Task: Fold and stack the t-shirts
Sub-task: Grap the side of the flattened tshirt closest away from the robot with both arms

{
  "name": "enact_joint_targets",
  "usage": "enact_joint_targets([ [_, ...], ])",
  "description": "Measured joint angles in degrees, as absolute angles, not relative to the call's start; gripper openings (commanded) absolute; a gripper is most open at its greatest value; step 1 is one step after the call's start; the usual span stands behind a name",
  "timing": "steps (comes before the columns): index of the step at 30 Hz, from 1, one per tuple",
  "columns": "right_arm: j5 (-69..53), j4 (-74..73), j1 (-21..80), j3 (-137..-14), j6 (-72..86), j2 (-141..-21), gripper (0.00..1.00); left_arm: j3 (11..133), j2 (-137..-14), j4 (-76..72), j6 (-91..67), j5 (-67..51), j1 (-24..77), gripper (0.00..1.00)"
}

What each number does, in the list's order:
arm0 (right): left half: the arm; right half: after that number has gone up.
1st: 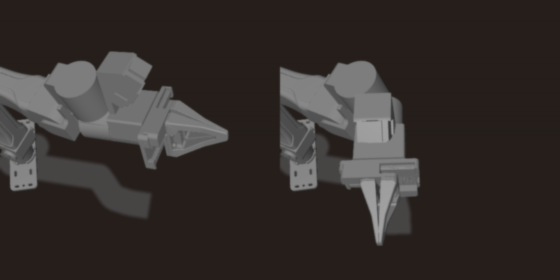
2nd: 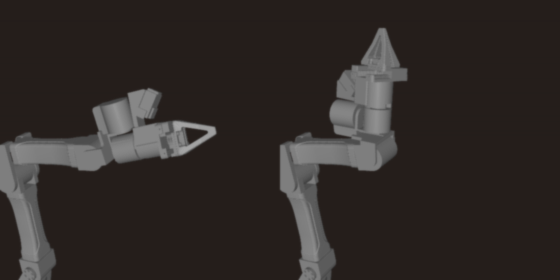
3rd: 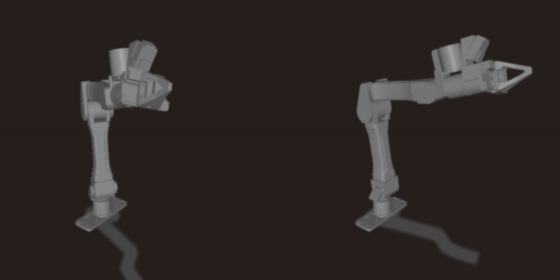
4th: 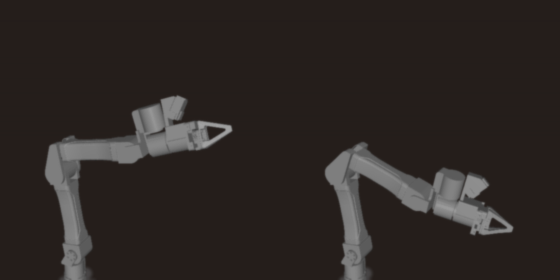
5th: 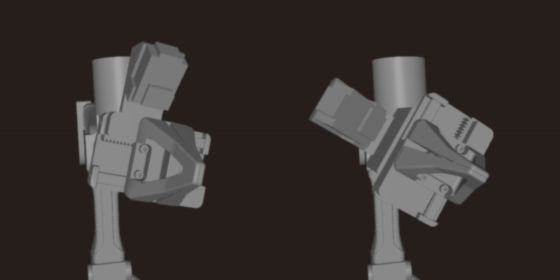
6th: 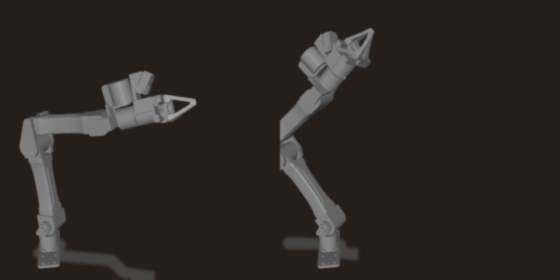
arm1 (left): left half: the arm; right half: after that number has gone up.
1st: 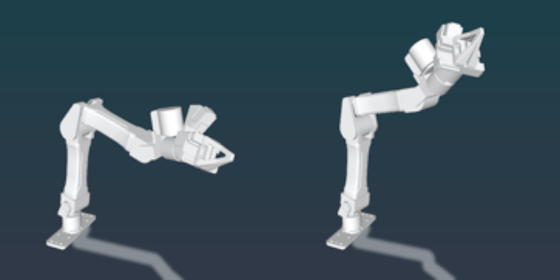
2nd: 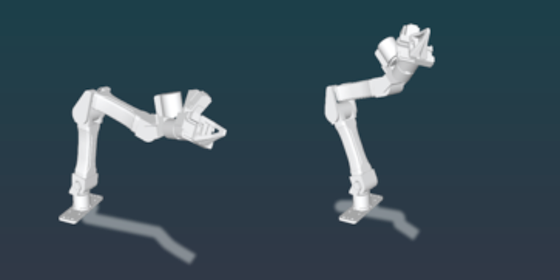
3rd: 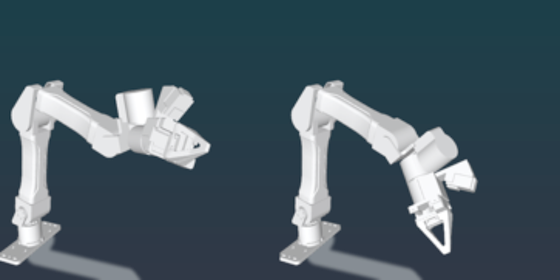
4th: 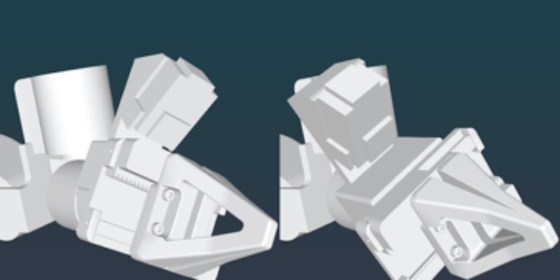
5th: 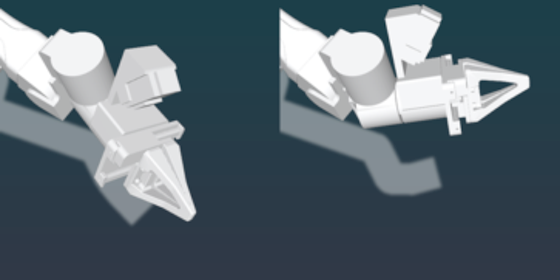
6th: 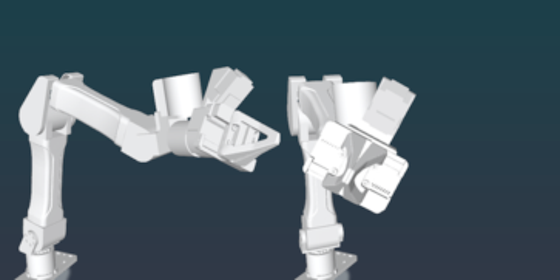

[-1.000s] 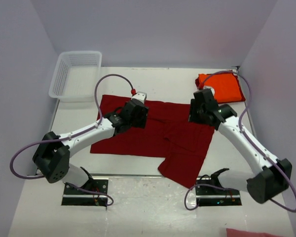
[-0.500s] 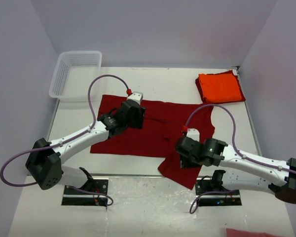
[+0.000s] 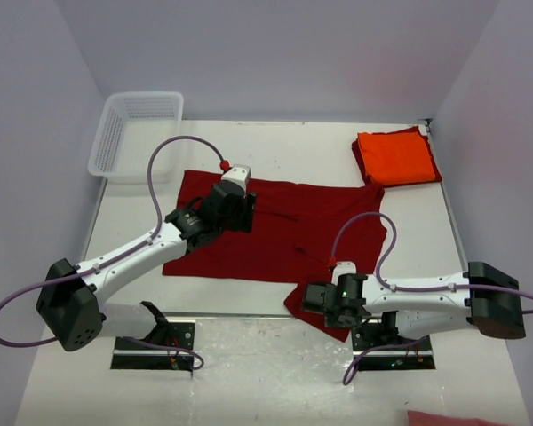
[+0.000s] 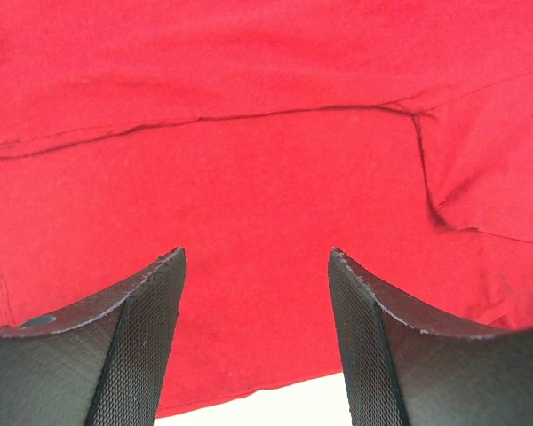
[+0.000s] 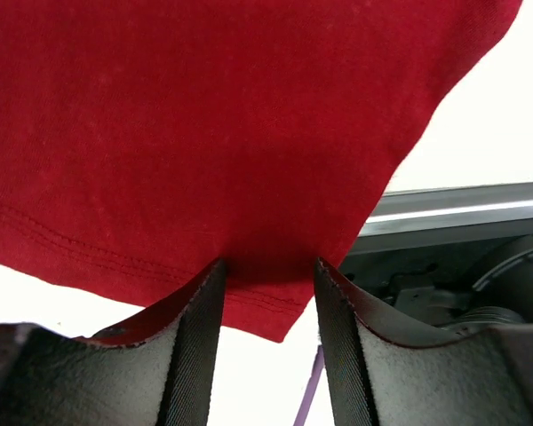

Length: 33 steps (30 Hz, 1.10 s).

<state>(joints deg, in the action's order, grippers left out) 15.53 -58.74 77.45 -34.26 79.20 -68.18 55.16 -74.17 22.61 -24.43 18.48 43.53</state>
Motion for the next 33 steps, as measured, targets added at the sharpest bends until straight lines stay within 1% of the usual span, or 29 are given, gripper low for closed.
enact_joint_targets([
  [6, 15.9, -58.65, 82.83, -35.03, 83.24, -68.2, 0.48, 54.48, -74.19, 22.9, -24.43, 18.02, 43.38, 0.67],
  [11, 16.01, -60.18, 86.96, -37.89, 86.87, -70.72, 0.5, 54.48, -74.37, 22.87, -24.43, 17.54, 43.24, 0.67],
  [20, 15.81, -62.5, 91.13, -38.57, 93.65, -72.95, 0.5, 53.98, -74.74, 22.83, -24.4, 16.93, 43.18, 0.67],
  [27, 15.27, -62.33, 92.92, -36.32, 97.97, -71.5, 0.44, 53.58, -74.94, 22.87, -24.4, 16.69, 43.18, 0.67],
  [30, 15.25, -62.22, 93.71, -36.32, 99.26, -71.72, 0.38, 53.56, -74.94, 22.9, -24.4, 16.69, 43.18, 0.67],
  [33, 15.27, -62.02, 94.19, -36.82, 100.16, -72.84, 0.26, 53.56, -74.94, 22.9, -24.38, 16.69, 43.18, 0.67],
])
